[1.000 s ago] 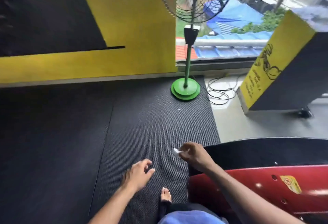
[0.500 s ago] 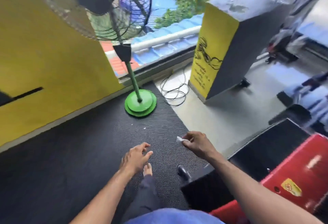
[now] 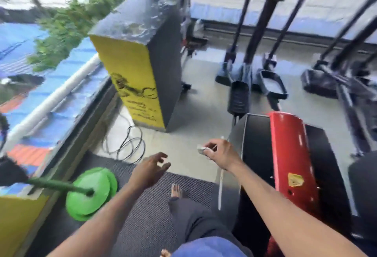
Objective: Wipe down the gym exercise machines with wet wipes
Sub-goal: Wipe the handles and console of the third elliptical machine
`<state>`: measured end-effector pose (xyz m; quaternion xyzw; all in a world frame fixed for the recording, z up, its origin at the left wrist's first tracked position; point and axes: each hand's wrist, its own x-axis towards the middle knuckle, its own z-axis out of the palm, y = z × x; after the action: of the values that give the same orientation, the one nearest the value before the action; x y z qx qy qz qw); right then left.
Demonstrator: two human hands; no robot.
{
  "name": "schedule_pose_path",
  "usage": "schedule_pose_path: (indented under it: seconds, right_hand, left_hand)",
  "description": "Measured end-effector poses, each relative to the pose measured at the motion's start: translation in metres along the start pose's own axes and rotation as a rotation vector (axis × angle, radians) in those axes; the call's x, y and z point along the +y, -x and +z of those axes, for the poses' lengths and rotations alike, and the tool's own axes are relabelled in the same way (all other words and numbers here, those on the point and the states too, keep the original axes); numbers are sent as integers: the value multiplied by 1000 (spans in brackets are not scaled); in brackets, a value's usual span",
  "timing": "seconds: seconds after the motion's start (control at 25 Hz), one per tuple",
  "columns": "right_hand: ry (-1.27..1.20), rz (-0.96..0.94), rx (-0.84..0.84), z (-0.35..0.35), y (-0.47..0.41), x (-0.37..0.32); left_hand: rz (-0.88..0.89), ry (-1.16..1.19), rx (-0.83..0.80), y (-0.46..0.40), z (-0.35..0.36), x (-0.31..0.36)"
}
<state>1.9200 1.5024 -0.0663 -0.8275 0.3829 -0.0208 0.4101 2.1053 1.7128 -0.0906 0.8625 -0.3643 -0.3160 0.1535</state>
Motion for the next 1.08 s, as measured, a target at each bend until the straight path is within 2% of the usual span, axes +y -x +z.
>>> schedule_pose_path:
  seconds: [0.2,0.36,0.56,0.84,1.08]
  right_hand:
    - [-34,49,249,-92,-95,9]
    - [-58,87,382,-160,-166,17]
    - [-50,53,535,-267,-255,-5]
    - [-35,-9,673,-366,-366,-29]
    - [6,16,794,-453,-497,-42]
  left_hand:
    - [207,-43,43,-149,-70,96]
    - [303,-140,35,-253,-119,180]
    - [487,-152,133,-355,-202,296]
    - [693,-135,263,-505,-304,386]
    - [786,-87,368,-658,-401,443]
